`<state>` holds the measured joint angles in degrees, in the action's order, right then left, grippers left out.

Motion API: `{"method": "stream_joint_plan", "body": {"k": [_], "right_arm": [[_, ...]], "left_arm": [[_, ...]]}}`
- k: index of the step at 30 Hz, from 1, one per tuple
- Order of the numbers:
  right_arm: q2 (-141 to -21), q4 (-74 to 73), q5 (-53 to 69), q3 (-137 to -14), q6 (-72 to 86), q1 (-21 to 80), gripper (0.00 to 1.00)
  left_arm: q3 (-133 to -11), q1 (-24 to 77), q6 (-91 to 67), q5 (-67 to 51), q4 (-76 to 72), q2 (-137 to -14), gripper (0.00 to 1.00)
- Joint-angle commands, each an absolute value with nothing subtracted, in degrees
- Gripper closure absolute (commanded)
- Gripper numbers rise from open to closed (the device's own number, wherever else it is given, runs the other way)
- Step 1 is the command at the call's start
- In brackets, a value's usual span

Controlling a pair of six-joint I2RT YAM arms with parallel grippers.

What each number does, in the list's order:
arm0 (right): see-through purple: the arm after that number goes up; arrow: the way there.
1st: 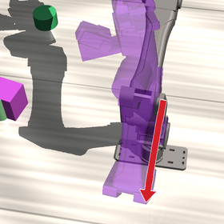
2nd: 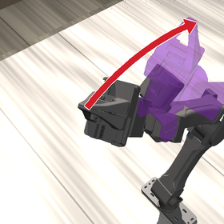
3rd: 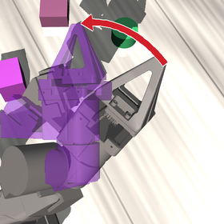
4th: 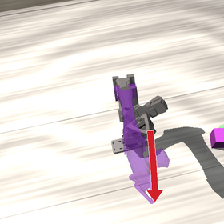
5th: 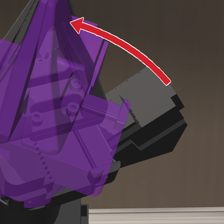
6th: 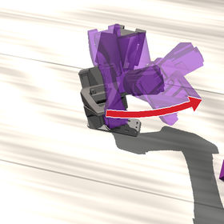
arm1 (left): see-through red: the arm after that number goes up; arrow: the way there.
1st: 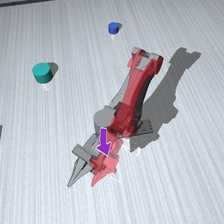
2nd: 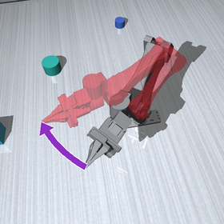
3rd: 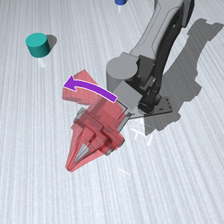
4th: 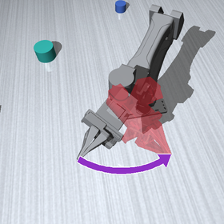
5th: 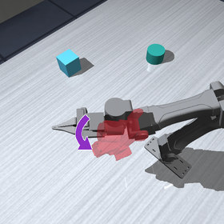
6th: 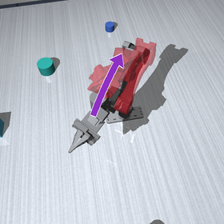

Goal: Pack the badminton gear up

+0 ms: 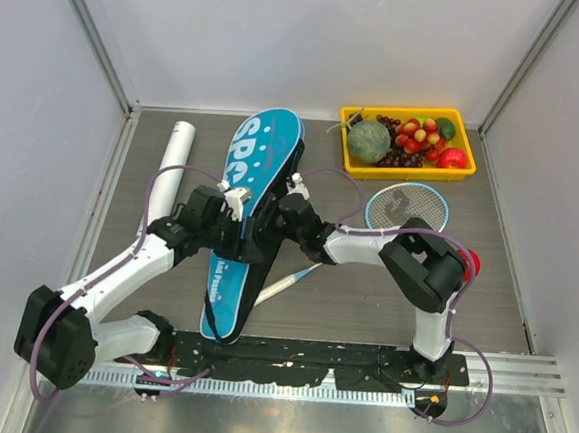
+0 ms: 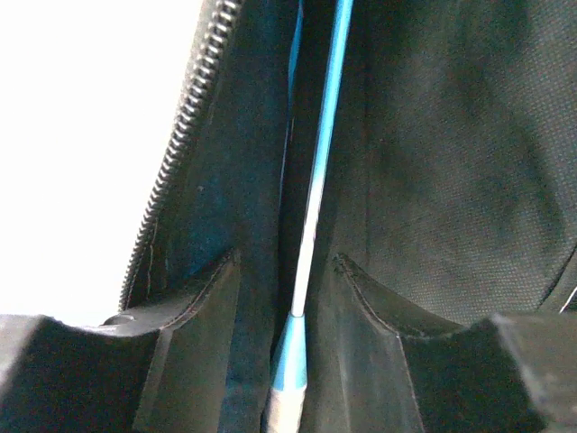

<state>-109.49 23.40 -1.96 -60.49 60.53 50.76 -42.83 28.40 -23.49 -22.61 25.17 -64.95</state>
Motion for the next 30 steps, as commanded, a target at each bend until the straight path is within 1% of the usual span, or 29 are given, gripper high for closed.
{"method": "stream_joint_plan", "body": {"k": [1, 4, 8, 11, 13, 14, 15, 16, 17, 19, 20, 23, 25, 26, 28, 30], "right_arm": [[-108.3, 32.2, 5.6, -59.3, 58.4, 50.7, 0.49], [-107.8, 33.0, 7.3, -58.9, 58.9, 50.5, 0.48], [-107.5, 33.6, 7.6, -58.8, 60.7, 50.4, 0.48], [-107.8, 34.8, 7.6, -58.4, 62.0, 50.4, 0.48], [-107.8, 35.2, 7.7, -58.0, 62.8, 50.3, 0.48], [-107.8, 35.3, 7.9, -57.6, 62.9, 50.3, 0.48], [-107.5, 35.5, 8.2, -57.4, 63.0, 50.2, 0.48], [-106.9, 35.5, 8.4, -56.9, 63.3, 50.2, 0.47], [-106.5, 34.9, 8.4, -56.6, 63.4, 50.2, 0.47], [-104.5, 30.4, 8.1, -55.9, 64.2, 49.9, 0.44], [-102.6, 28.5, 7.3, -55.6, 64.7, 49.4, 0.39], [-97.5, 17.2, 4.7, -54.6, 64.8, 48.8, 0.31], [-92.8, 11.5, 1.5, -53.0, 65.8, 48.8, 0.28], [-89.7, 6.9, -2.0, -52.0, 66.6, 48.9, 0.25], [-85.5, 0.8, -5.3, -50.5, 69.2, 48.8, 0.23], [-82.1, -7.0, -8.8, -49.3, 72.9, 48.7, 0.22]], "left_arm": [[-44.8, 29.1, -20.6, -16.4, 28.6, -63.3, 0.40], [-44.9, 29.2, -19.4, -10.9, 31.5, -61.6, 0.36], [-43.6, 30.6, -20.0, -7.8, 30.7, -62.5, 0.31], [-43.5, 32.6, -20.2, -3.3, 31.7, -63.9, 0.31], [-43.4, 34.1, -19.9, 1.2, 32.3, -64.9, 0.34], [-43.7, 34.2, -19.8, 1.9, 32.5, -65.3, 0.39], [-43.9, 34.3, -19.8, 2.1, 32.7, -65.6, 0.48], [-44.4, 34.4, -19.9, 1.9, 32.9, -65.6, 0.60], [-44.7, 34.3, -20.2, 1.8, 32.9, -65.3, 0.74], [-45.5, 34.3, -20.5, 0.8, 32.3, -64.6, 0.92], [-45.8, 34.3, -20.7, 0.4, 32.1, -64.2, 0.99], [-47.5, 34.4, -21.2, 0.4, 32.3, -63.6, 1.00], [-48.2, 34.3, -21.3, 0.3, 32.3, -63.7, 1.00], [-48.5, 34.3, -21.3, -1.9, 32.3, -63.6, 1.00], [-49.3, 34.2, -21.3, -3.9, 32.1, -63.9, 1.00], [-50.1, 33.9, -20.8, -5.3, 32.5, -63.9, 1.00]]}}
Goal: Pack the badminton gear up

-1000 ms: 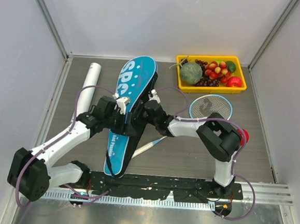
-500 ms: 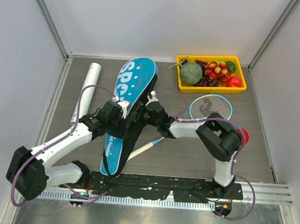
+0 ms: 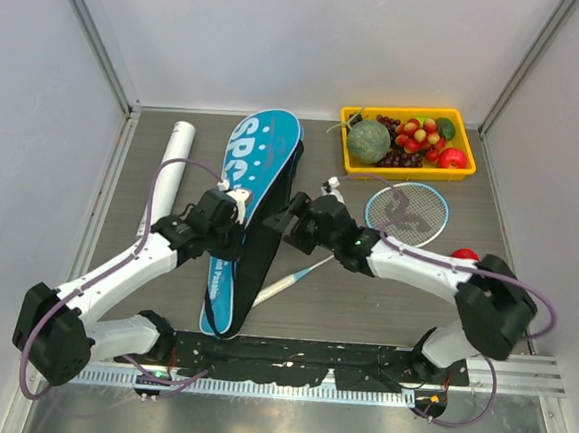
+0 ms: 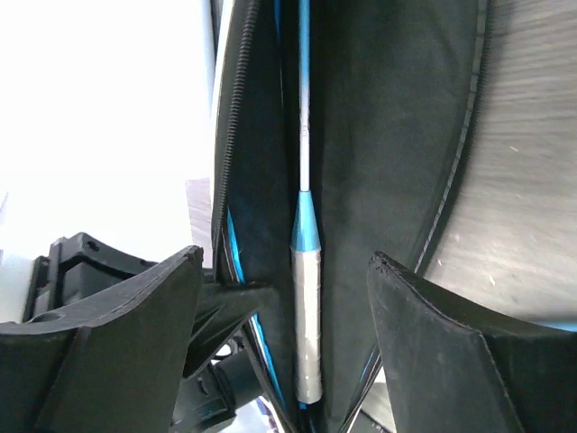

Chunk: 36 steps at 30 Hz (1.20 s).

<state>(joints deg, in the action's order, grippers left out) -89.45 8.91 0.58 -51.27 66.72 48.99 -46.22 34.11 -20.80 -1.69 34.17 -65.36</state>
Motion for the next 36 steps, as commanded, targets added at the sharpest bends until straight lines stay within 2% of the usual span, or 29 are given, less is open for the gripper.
{"method": "stream_joint_plan", "body": {"k": [1, 4, 9, 15, 22, 32, 36], "right_arm": [[-81.3, -9.0, -9.8, -48.6, 75.7, 48.7, 0.22], [-77.9, -19.7, -14.5, -48.3, 79.2, 47.5, 0.26], [-76.3, -27.2, -16.3, -47.7, 85.0, 47.2, 0.31], [-81.3, -31.2, -15.9, -50.7, 87.5, 47.1, 0.32], [-88.9, -34.2, -15.3, -55.7, 89.0, 47.2, 0.40], [-93.8, -37.1, -18.3, -56.3, 90.0, 47.0, 0.41], [-95.4, -36.8, -18.8, -55.5, 89.4, 46.9, 0.44]], "left_arm": [[-50.5, 33.8, -20.5, -6.0, 32.9, -63.7, 1.00], [-51.4, 33.1, -18.7, -6.1, 34.0, -62.2, 1.00], [-51.8, 32.0, -14.4, -3.1, 36.4, -60.1, 1.00], [-50.8, 31.6, -12.7, -5.4, 36.0, -59.3, 1.00], [-53.4, 30.8, -10.5, -7.9, 39.3, -57.9, 1.00], [-50.6, 30.3, -7.9, -7.6, 38.4, -55.2, 1.00], [-50.3, 30.2, -7.6, -8.2, 38.0, -53.8, 1.00]]}}
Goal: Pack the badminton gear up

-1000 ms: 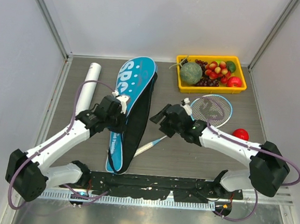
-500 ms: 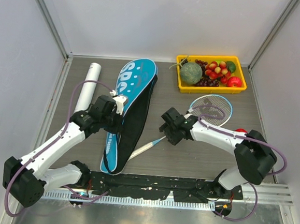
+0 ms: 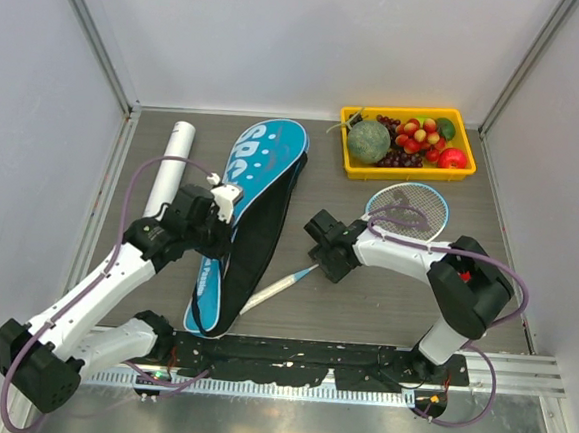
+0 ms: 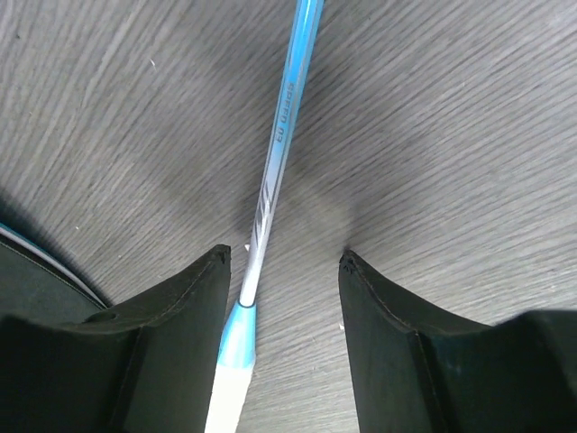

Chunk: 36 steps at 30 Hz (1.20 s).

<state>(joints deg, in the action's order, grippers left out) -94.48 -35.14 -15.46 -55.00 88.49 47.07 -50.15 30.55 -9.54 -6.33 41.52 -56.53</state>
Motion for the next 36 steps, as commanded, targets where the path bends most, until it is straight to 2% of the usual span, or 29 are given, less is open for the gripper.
{"method": "stream_joint_plan", "body": {"k": [1, 4, 7, 9, 13, 15, 16, 25, 36], "right_arm": [[-96.1, -36.8, -18.4, -55.2, 89.2, 47.0, 0.45], [-96.2, -36.1, -17.7, -54.4, 88.1, 47.0, 0.51], [-93.4, -35.6, -17.6, -50.7, 88.1, 47.0, 0.65], [-90.5, -34.8, -18.0, -47.9, 88.0, 47.0, 0.71], [-84.7, -34.9, -19.1, -44.2, 86.8, 47.0, 0.76], [-82.5, -34.9, -19.3, -43.3, 85.1, 47.0, 0.86], [-81.4, -34.8, -19.3, -43.0, 83.8, 47.1, 0.94], [-70.9, -35.1, -19.1, -39.2, 76.2, 49.3, 0.95], [-55.7, -33.7, -14.8, -30.7, 77.1, 55.2, 0.95]], "left_arm": [[-49.9, 30.2, -7.6, -8.3, 37.9, -53.4, 1.00], [-49.9, 30.2, -7.6, -8.3, 37.9, -53.0, 1.00], [-49.7, 30.2, -7.6, -7.4, 37.8, -52.6, 1.00], [-50.1, 30.2, -7.4, -7.0, 37.6, -52.9, 1.00], [-50.4, 29.9, -7.0, -6.3, 37.6, -52.7, 1.00], [-49.5, 29.7, -7.3, -6.7, 37.0, -52.2, 1.00], [-49.0, 29.8, -7.6, -7.1, 36.6, -52.0, 1.00], [-50.8, 29.7, -11.0, -12.3, 35.6, -55.7, 1.00], [-52.6, 28.8, -12.0, -17.7, 34.7, -57.8, 1.00]]}}
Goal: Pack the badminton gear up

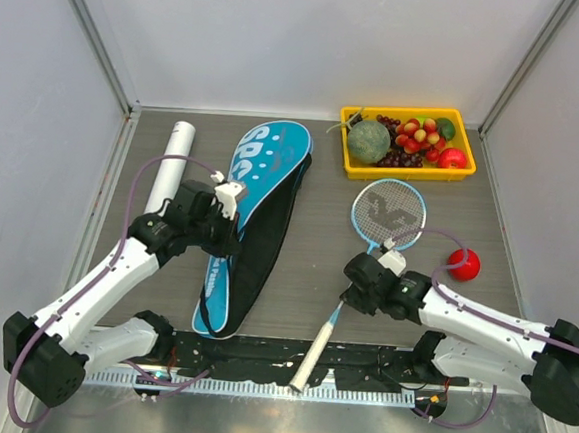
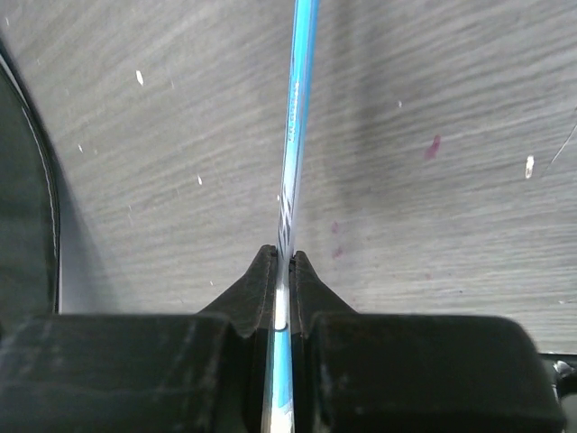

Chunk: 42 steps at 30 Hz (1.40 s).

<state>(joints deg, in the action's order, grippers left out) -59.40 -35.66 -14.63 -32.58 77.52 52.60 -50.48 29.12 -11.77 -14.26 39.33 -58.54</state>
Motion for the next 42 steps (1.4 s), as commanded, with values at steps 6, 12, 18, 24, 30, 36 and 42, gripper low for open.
{"method": "stream_joint_plan", "body": {"k": [6, 12, 18, 24, 30, 36, 42], "right_arm": [[-47.5, -20.1, -13.2, -18.0, 74.5, 57.2, 0.95], [-38.3, -24.1, -15.7, -14.1, 71.7, 57.3, 0.88], [-34.1, -27.1, -18.4, -13.9, 72.3, 57.3, 0.47], [-39.6, -33.8, -22.8, -18.8, 74.7, 57.3, 0.47], [-48.1, -25.0, -19.0, -17.6, 74.8, 57.3, 0.46], [-55.3, -18.8, -18.1, -16.1, 76.5, 57.3, 0.50], [-59.1, -18.2, -18.9, -16.2, 74.2, 57.4, 0.79]], "left_arm": [[-51.8, 28.7, -12.3, -19.5, 33.8, -58.3, 1.00], [-51.2, 28.7, -12.9, -21.7, 33.6, -59.1, 1.00], [-50.6, 28.7, -13.4, -21.6, 33.2, -59.0, 1.00], [-50.6, 28.7, -13.7, -20.2, 32.8, -58.0, 1.00], [-50.5, 28.7, -16.1, -20.0, 32.2, -56.8, 1.00], [-47.6, 28.7, -19.4, -22.2, 29.5, -55.6, 1.00], [-48.6, 28.7, -18.6, -22.1, 30.1, -55.4, 1.00]]}}
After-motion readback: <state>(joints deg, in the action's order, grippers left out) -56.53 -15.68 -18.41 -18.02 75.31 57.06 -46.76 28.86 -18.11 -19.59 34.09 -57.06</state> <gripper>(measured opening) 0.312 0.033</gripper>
